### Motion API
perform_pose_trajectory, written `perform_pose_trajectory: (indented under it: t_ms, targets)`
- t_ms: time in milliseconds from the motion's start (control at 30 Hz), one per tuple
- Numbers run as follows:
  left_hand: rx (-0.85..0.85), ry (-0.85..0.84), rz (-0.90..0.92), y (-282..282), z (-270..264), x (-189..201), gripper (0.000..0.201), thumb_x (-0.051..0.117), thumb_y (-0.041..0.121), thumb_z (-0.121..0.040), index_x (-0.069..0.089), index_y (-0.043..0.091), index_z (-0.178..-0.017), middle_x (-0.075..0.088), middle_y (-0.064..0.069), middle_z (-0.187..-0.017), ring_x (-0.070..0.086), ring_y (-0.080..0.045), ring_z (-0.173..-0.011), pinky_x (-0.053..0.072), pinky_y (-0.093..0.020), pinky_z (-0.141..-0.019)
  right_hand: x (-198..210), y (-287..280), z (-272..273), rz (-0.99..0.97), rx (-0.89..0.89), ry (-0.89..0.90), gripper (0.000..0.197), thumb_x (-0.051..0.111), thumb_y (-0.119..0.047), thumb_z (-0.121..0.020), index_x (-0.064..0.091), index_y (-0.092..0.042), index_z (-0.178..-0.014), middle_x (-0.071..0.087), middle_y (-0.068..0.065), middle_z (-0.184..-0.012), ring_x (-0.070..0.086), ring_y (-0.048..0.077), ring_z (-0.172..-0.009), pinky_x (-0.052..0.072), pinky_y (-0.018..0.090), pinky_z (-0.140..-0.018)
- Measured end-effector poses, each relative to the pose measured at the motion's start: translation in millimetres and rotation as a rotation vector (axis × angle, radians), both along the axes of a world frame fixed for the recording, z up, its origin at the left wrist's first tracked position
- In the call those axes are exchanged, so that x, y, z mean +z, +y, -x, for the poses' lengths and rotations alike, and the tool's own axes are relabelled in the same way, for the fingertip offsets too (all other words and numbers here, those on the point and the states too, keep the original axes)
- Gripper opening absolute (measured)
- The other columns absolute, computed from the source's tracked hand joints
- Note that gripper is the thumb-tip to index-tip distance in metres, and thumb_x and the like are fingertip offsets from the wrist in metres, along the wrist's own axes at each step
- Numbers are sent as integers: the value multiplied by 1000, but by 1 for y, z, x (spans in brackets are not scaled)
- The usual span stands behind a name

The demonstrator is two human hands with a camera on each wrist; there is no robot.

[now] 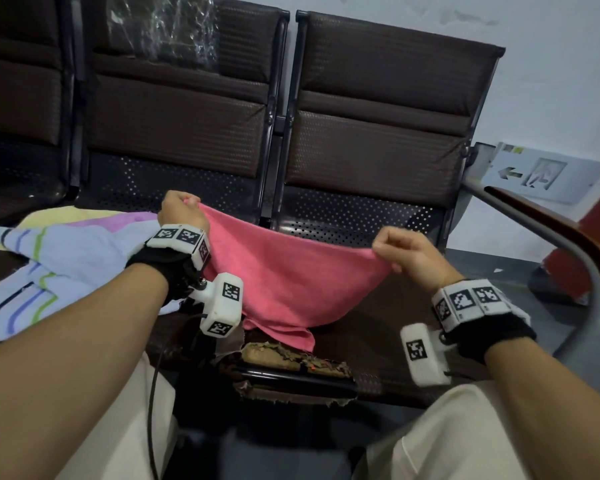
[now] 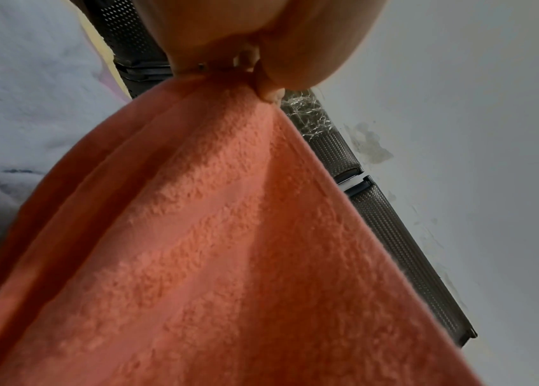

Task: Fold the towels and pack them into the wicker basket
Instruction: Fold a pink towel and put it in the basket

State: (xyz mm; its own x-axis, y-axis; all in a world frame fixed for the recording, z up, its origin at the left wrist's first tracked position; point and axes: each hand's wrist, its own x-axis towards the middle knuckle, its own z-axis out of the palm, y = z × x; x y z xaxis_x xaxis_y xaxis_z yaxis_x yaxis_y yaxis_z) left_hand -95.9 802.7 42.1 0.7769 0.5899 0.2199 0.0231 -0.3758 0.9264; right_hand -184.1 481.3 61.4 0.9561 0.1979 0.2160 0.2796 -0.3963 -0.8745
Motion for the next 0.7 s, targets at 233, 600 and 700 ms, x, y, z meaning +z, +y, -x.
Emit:
perform_pose_trajectory:
  t_ms: [233,600,700]
  targets:
    - [-8,-25,-77,4,-1,-1,21,48,12,-94,65,5,-102,65,-15,-114,55,-33,-110,36,-33,-91,-11,-10,-4,859,-154,-74,19,73,-39,-79,69,-20,-82,53,-6,-78,50,10,-75,35,21,-67]
    - [-98,-106,-124,2,8,1,16,53,11,-92,69,10,-96,69,-11,-100,60,-27,-98,41,-26,-81,-16,-9,-13,741,-447,-8,12,82,-30,-70,76,-24,-77,61,-8,-66,63,13,-77,46,24,-69]
    - [-228,-55,-253,2,12,1,21,53,10,-91,69,10,-105,70,-13,-105,61,-28,-104,44,-28,-90,-15,-15,-14,778,-521,-54,13,84,-30,-65,73,-26,-69,58,-2,-84,58,16,-84,49,31,-78]
